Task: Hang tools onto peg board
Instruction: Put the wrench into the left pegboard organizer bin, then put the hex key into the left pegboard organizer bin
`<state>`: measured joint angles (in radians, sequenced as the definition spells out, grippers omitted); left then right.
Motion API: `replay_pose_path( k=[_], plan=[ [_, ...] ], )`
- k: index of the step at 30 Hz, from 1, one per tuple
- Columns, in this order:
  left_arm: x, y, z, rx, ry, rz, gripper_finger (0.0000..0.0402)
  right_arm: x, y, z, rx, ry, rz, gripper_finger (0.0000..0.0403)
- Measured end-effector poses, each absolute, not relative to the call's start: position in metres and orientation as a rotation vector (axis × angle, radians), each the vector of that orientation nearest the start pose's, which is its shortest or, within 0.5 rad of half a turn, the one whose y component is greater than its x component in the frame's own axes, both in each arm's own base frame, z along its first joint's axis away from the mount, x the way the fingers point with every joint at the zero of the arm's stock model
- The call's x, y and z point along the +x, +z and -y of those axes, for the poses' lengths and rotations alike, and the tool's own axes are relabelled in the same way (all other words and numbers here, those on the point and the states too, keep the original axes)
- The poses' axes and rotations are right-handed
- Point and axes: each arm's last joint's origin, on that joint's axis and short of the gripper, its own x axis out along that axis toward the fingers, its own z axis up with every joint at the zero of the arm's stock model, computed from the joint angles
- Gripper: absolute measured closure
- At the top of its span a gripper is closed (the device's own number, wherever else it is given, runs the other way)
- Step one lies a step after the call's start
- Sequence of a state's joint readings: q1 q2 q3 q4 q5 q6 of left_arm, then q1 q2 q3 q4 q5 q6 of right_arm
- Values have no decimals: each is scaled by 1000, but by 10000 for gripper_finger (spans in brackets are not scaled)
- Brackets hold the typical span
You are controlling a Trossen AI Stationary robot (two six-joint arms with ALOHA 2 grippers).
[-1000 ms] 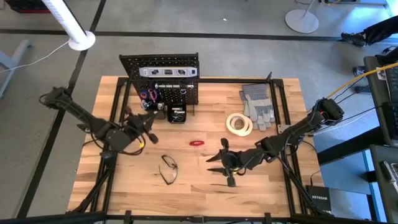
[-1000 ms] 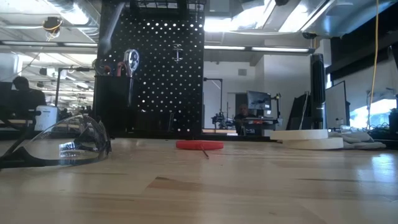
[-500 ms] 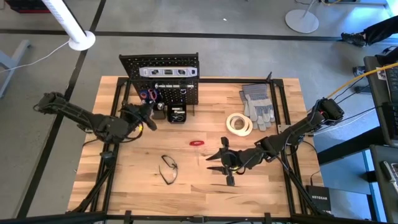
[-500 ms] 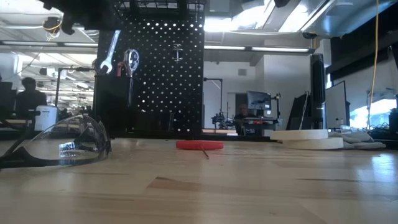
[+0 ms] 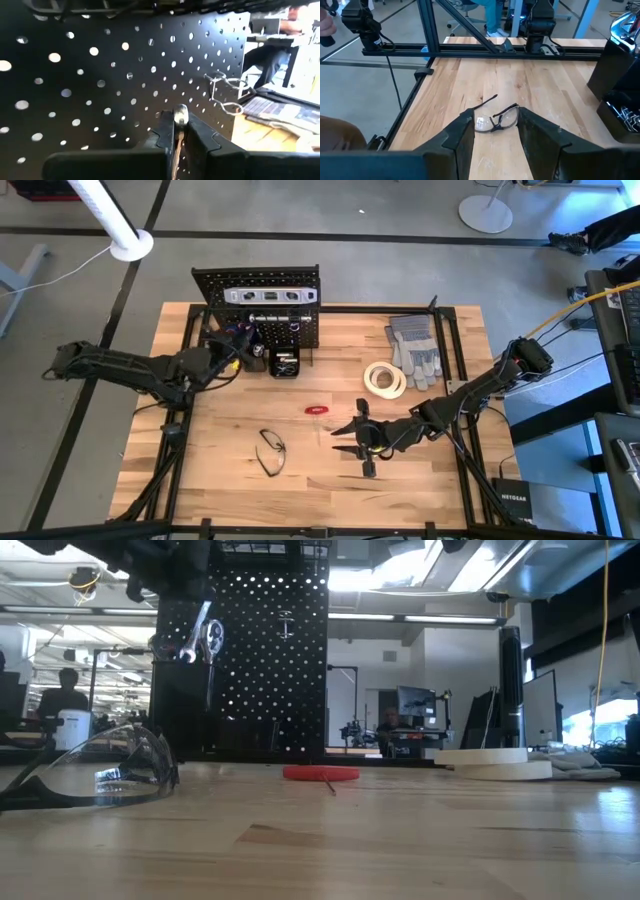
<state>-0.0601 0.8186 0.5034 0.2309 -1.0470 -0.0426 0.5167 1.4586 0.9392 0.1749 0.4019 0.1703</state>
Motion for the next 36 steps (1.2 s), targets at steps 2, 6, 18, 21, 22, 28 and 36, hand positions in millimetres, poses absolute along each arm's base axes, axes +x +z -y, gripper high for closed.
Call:
replay_pose_path(
  k=[2,6,18,21,22,28,36],
  plan=[
    [177,269,-19,24,980,-70,392,285,264,-149,16,87,-317,252],
    [182,258,-25,8,946,-44,391,285,264,-149,16,86,-317,252],
    [174,216,-23,-110,952,-47,373,285,263,-149,17,83,-327,252],
    [175,216,-22,-96,946,-49,346,285,262,-149,12,83,-337,252],
    [175,216,-22,-88,936,-52,336,285,262,-149,13,84,-337,252],
    [175,236,-15,36,870,-99,275,285,263,-149,18,85,-333,252],
    [168,266,11,86,694,-247,251,285,263,-149,46,80,-337,252]
  ],
)
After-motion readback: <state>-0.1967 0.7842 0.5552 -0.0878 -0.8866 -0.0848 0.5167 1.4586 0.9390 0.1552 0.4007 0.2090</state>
